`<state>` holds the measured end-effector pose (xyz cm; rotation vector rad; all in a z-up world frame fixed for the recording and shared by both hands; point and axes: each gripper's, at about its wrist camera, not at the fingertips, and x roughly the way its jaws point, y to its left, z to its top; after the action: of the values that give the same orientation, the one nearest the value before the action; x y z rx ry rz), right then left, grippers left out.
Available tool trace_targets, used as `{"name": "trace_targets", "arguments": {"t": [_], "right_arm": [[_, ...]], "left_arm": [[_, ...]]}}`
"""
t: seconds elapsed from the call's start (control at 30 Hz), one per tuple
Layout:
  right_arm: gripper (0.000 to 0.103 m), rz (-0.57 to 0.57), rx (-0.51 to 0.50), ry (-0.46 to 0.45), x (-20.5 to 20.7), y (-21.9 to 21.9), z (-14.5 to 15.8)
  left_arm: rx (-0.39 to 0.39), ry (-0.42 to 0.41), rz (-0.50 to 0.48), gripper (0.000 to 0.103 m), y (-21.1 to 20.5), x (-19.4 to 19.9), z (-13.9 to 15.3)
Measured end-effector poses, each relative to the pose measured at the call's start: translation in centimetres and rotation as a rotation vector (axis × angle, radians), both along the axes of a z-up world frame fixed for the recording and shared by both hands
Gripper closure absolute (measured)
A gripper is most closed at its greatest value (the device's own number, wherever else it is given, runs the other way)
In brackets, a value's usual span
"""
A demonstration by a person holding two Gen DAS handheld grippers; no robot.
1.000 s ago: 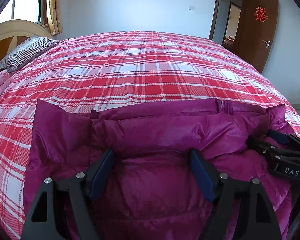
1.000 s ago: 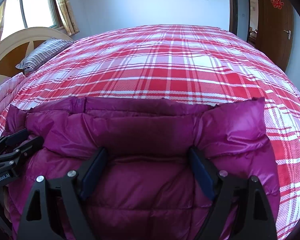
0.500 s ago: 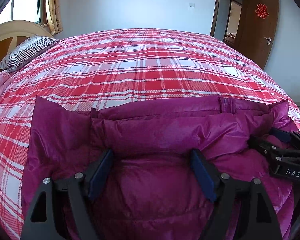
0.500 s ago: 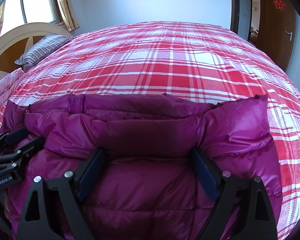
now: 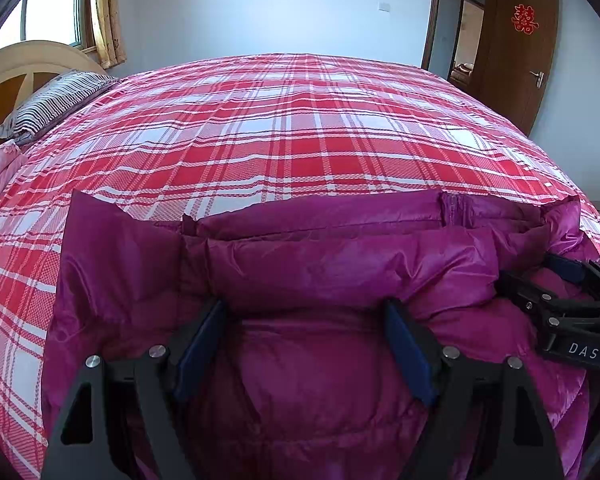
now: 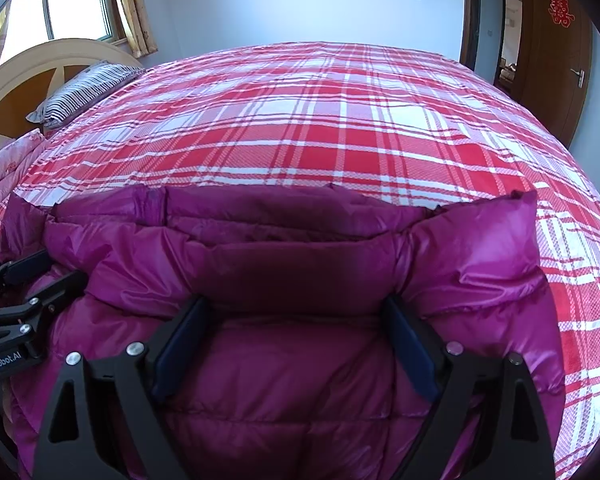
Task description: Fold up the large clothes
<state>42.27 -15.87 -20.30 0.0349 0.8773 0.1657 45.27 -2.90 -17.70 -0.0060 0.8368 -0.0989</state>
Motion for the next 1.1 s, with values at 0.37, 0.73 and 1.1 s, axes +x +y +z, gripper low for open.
{"name": "trace_targets", "arguments": {"t": [0.37,0.73,1.1], "right_arm": [[0.011,0.000,-0.011,0.000,0.04,0.12,-0.12],[0.011,0.000,-0.015,0.001,0.11,0.09,-0.21],[0.010,-0.001,-0.039,0.006,0.25,0.19,-0.39]], "left_arm": [[0.001,0.000,0.002,0.022,0.00,0.03,-0.08],[0.007,0.002,0.003,0.021,0.12,-0.06,-0.28],[0.023,0.013,0.005,0.021,-0.19,0.01,-0.38]]}}
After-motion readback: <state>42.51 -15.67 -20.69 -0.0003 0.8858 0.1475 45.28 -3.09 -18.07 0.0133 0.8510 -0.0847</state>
